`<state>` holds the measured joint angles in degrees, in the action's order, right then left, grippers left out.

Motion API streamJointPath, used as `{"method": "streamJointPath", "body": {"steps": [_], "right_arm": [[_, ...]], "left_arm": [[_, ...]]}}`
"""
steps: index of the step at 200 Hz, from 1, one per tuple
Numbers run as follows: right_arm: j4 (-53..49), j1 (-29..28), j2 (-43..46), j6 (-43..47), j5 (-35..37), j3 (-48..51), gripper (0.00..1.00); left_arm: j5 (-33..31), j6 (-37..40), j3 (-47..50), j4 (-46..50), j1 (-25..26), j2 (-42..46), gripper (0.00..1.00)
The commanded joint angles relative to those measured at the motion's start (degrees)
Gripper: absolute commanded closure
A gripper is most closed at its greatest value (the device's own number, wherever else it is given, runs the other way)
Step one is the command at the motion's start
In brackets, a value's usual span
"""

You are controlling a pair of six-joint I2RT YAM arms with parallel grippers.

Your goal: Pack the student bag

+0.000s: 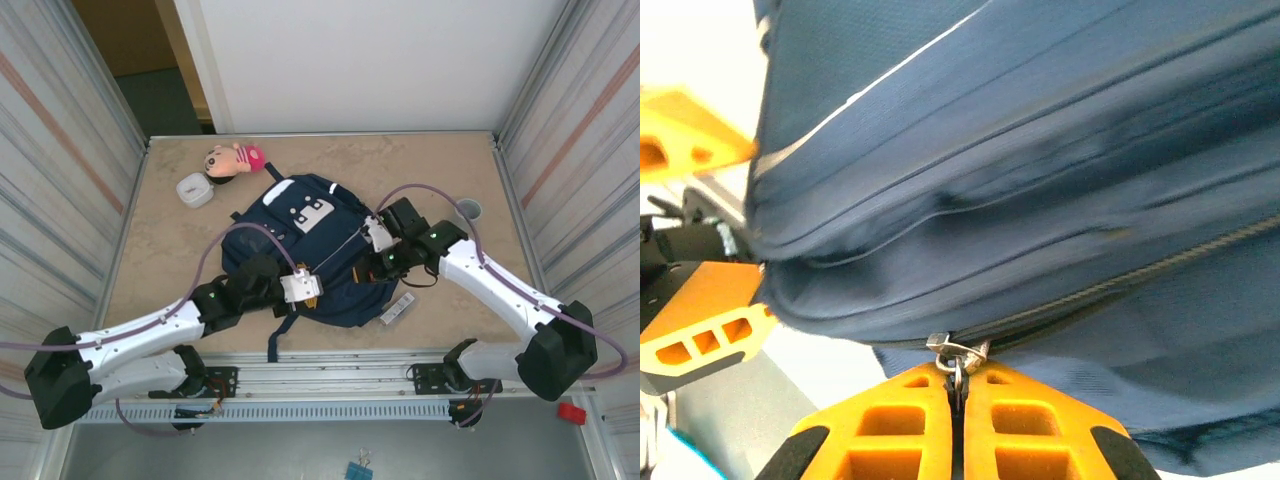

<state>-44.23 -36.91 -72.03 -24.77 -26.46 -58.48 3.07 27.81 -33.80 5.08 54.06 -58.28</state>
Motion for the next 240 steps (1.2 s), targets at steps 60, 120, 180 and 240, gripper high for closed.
{"method": "streamJointPath", "body": {"steps": [60,120,180,240], "right_arm": [[3.7,-4.4,0.4,-1.8,-2.7,-1.7,1.0],[-0.8,5.6,2.5,2.2,2.1,0.7,1.0],[3.3,7.4,0.2,6.3,-5.1,0.5,1.0],[8.7,-5.1,1.3,0.5,-5.7,0.1,1.0]], "left_arm": [[1.9,-11.0,-11.3,-0.6,4.2,-11.8,0.42],[-4.0,-6.7,-10.6,6.3,3.3,-10.5,0.96],[-9.6,-3.4,-5.3,16.1,-0.1,1.7,0.88],[-1.9,-6.6,-7.9,11.1,0.4,2.8,0.36]]}}
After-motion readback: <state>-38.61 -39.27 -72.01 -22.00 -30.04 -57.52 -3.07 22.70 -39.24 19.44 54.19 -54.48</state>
